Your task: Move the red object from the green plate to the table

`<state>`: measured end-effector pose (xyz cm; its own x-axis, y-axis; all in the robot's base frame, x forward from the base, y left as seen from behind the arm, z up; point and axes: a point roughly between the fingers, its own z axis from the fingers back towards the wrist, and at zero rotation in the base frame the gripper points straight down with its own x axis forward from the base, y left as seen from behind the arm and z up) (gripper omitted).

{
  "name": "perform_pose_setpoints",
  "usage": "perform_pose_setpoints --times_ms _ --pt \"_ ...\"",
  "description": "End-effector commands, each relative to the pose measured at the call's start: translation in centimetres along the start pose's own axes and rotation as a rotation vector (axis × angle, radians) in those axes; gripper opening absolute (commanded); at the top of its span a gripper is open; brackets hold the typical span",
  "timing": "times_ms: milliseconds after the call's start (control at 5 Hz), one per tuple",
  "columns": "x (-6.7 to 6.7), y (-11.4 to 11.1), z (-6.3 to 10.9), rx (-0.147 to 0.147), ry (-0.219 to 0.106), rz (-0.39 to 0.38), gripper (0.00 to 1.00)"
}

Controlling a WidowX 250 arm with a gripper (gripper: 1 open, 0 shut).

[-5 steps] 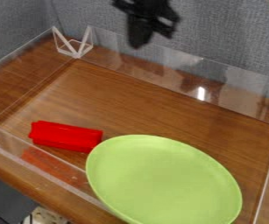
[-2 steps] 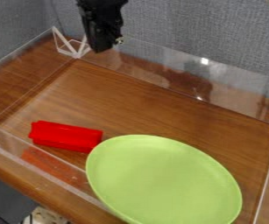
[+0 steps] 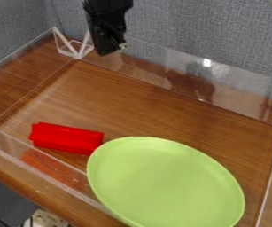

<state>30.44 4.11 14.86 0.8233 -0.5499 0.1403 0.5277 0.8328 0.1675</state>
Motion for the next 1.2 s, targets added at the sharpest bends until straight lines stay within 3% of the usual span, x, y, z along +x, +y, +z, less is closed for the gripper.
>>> perform_pose_setpoints --times_ms 0,200,400,600,1000 --pt "0.2 -0.6 1.1 0.023 -0.049 -0.070 0.00" --pt "-1.8 -1.3 -0.1 -0.002 -0.054 -0.057 1.00" --pt "-4.6 -1.6 -1.5 -0.033 -0.058 -0.053 1.00" --pt "-7.2 -2.1 -2.5 -0.072 -0.057 -0.131 1.00" --pt "-8.4 -3.2 -4.8 -0.139 -0.054 -0.263 1.00"
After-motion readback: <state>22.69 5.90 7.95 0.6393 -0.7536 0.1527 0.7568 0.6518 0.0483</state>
